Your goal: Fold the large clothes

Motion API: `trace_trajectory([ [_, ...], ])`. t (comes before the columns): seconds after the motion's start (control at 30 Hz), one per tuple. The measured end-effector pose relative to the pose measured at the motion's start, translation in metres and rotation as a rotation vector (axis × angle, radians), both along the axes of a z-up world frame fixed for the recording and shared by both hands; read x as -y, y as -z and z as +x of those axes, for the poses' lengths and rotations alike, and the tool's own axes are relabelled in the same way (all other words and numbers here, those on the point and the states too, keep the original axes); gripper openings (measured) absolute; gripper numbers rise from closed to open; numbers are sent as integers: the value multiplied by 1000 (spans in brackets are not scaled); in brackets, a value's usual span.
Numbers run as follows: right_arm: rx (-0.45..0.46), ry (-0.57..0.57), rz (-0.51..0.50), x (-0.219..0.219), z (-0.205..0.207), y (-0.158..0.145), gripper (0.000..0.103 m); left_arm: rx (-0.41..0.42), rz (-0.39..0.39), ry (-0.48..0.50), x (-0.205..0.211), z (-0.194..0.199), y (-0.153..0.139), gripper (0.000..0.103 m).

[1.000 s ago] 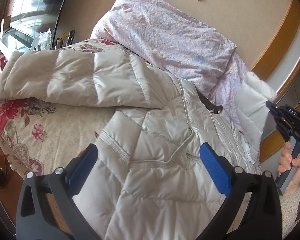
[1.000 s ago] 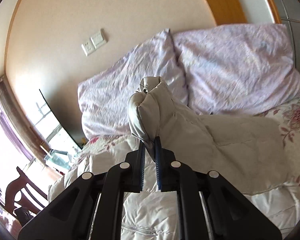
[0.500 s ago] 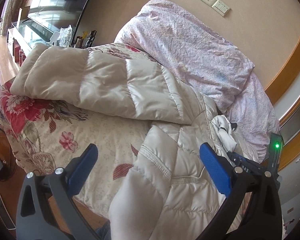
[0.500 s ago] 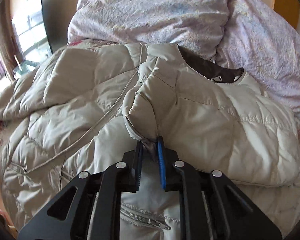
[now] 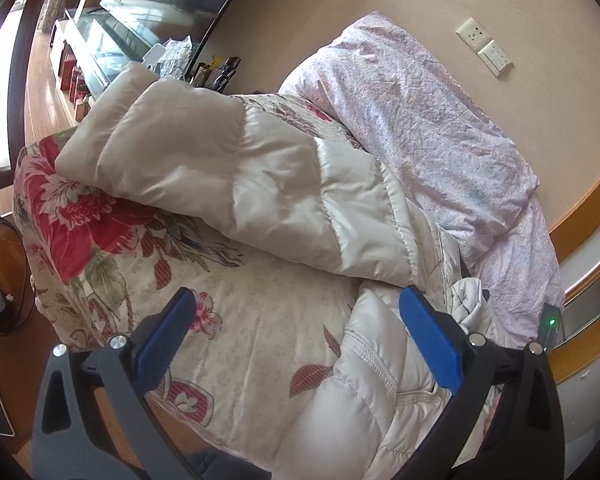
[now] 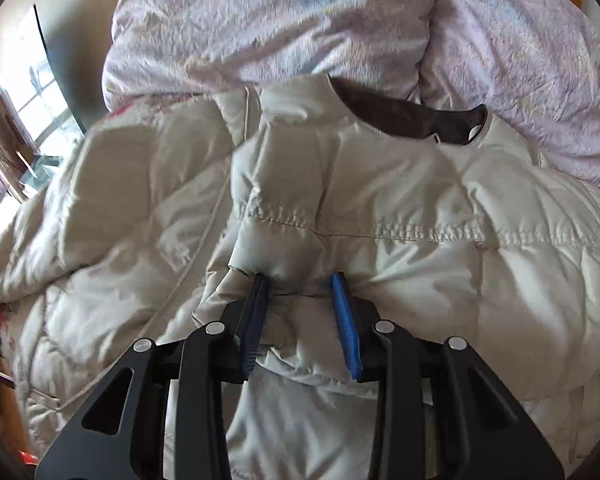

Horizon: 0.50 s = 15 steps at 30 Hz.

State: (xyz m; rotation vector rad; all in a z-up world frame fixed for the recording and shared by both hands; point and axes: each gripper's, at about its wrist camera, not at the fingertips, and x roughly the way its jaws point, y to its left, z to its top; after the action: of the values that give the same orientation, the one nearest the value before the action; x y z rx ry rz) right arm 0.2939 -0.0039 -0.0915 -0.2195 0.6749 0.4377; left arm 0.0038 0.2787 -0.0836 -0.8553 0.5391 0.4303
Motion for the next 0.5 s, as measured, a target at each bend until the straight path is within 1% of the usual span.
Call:
trace_trajectory([
  [0.03, 40, 9, -22, -5, -3, 5, 36, 0, -18, -12, -5, -1, 2, 101],
  [0.1, 75, 20, -51, -10, -7, 7, 36, -2, -43, -39, -13, -2, 5, 101],
  [0.3, 89, 13, -11, -4, -7, 9, 36, 6, -128, -127, -34, -4, 15, 100],
  [0.33, 94, 13, -7, -4, -8, 9, 36, 19, -139, -140, -38, -5, 15, 100],
  [0.4, 97, 11, 4, -2, -8, 9, 36, 25, -159, -177, -44, -6, 16, 97],
  [0.5, 92, 7, 23, 0, -7, 9, 37, 51, -201, -241, -57, -11, 18, 89],
])
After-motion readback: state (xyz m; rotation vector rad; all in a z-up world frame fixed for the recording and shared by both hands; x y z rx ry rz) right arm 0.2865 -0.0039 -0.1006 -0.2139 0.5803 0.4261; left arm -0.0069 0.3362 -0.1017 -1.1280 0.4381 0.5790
